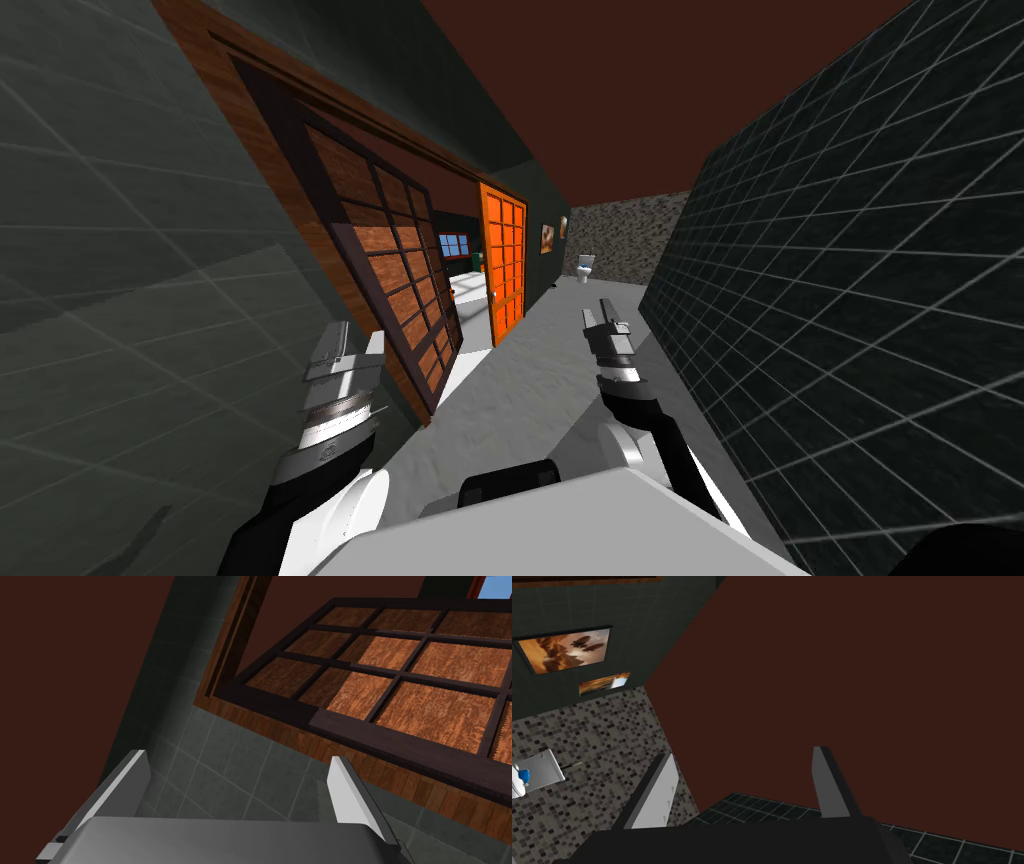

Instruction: Push the door open

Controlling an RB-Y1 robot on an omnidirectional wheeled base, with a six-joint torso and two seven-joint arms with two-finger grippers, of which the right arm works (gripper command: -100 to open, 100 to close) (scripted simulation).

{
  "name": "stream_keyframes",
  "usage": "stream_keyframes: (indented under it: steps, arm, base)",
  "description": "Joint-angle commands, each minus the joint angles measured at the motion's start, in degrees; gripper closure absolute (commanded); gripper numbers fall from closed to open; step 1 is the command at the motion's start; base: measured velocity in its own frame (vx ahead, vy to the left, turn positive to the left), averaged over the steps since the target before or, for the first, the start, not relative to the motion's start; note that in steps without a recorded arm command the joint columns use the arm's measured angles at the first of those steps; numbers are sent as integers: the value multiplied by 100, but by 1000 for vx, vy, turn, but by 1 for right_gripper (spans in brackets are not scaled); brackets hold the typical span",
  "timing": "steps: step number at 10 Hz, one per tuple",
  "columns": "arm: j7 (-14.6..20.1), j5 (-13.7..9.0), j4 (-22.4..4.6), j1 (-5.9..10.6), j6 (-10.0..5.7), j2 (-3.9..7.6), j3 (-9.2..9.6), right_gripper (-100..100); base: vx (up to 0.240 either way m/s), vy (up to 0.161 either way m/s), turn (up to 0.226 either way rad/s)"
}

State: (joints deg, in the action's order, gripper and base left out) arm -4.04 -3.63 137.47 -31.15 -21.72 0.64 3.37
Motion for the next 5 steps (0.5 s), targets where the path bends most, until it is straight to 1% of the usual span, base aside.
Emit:
stream_keyframes:
  steps: [1, 2, 5]
  arm:
    - [94, -97, -122, 16, -74, 58, 8, -100]
    - [165, -172, -215, 28, -130, 94, 14, -100]
    - [405, -422, -527, 68, -319, 199, 34, -100]
  base:
    - [46, -42, 232]
    - [129, -58, 272]
    - [169, -50, 252]
